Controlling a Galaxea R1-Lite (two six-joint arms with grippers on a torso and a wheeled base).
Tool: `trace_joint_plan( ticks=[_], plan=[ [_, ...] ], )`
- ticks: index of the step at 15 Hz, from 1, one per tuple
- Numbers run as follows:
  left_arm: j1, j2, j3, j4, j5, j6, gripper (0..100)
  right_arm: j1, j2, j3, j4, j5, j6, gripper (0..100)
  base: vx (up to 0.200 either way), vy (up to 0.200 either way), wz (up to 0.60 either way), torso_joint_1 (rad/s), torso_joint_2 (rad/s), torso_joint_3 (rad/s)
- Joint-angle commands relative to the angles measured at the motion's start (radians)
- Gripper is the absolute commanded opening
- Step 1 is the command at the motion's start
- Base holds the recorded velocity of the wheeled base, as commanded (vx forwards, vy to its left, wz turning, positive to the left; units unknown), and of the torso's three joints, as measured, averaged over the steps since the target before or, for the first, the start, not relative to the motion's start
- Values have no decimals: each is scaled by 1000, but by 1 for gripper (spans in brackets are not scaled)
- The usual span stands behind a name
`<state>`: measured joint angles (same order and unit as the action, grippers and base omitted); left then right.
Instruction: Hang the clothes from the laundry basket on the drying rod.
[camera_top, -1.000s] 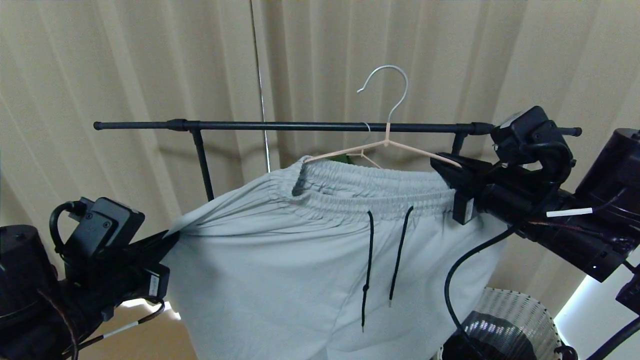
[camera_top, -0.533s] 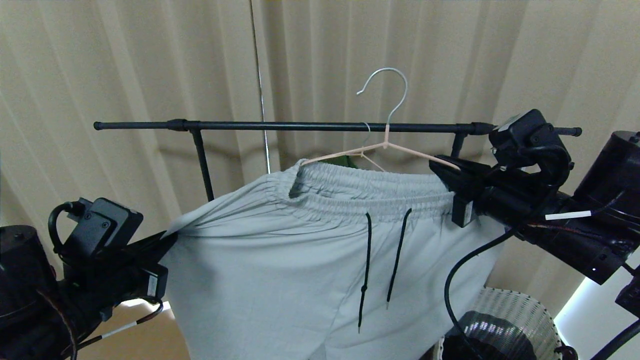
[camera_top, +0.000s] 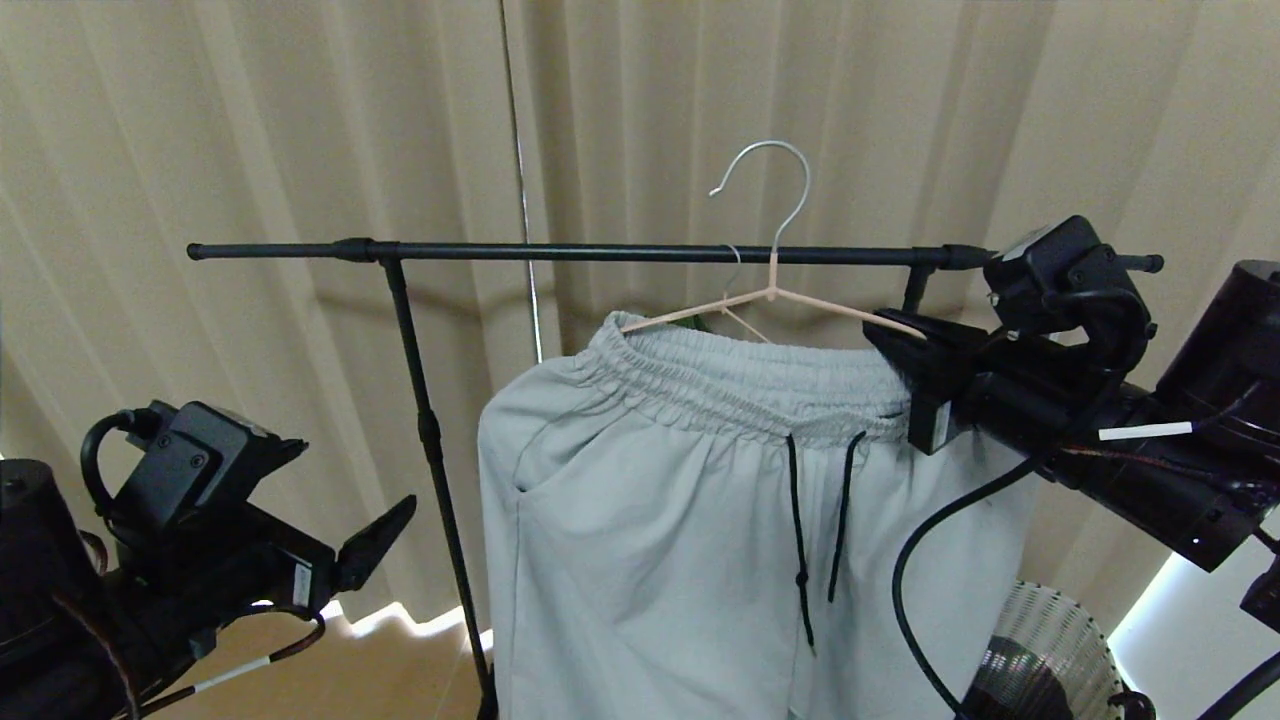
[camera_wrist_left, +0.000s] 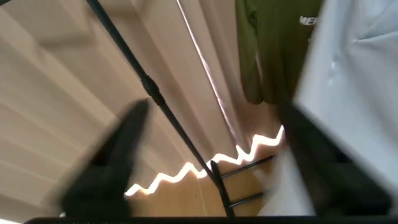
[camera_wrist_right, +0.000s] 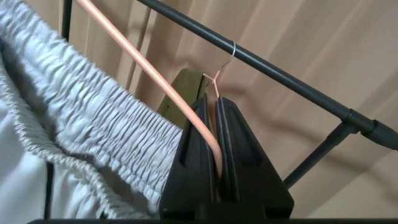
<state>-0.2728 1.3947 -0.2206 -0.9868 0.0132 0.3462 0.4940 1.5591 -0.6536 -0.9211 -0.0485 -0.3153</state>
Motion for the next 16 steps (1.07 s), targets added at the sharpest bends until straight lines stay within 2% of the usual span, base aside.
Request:
trace_joint_plan(
  ticks=[1,4,6,8,9,11,12,14,16],
  plan=[
    [0,-82,14,4,-35,-3,100,-8,-17,8,53,-8,-1,0,0,0,0,0,0,0],
    [30,-201,15,11,-27,-4,100,-46,-97,77,199,-88,-1,0,0,0,0,0,0,0],
    [87,-313,43,86,-30,-4,100,-114,-169,163,288,-90,1,0,0,0,0,0,0,0],
    [118,-401,49,186,-33,-24,100,-170,-194,232,292,-85,7,0,0,0,0,0,0,0],
    [149,-482,49,297,-33,-82,100,-223,-215,298,286,-86,27,0,0,0,0,0,0,0],
    [155,-546,84,372,-30,-119,100,-244,-249,365,286,-90,70,0,0,0,0,0,0,0],
    [153,-612,153,404,-33,-124,100,-249,-272,437,291,-106,121,0,0,0,0,0,0,0],
    [153,-655,204,404,-33,-121,100,-275,-277,479,284,-148,128,0,0,0,0,0,0,0],
    [147,-683,211,404,-35,-121,100,-284,-284,503,254,-159,136,0,0,0,0,0,0,0]
  ],
)
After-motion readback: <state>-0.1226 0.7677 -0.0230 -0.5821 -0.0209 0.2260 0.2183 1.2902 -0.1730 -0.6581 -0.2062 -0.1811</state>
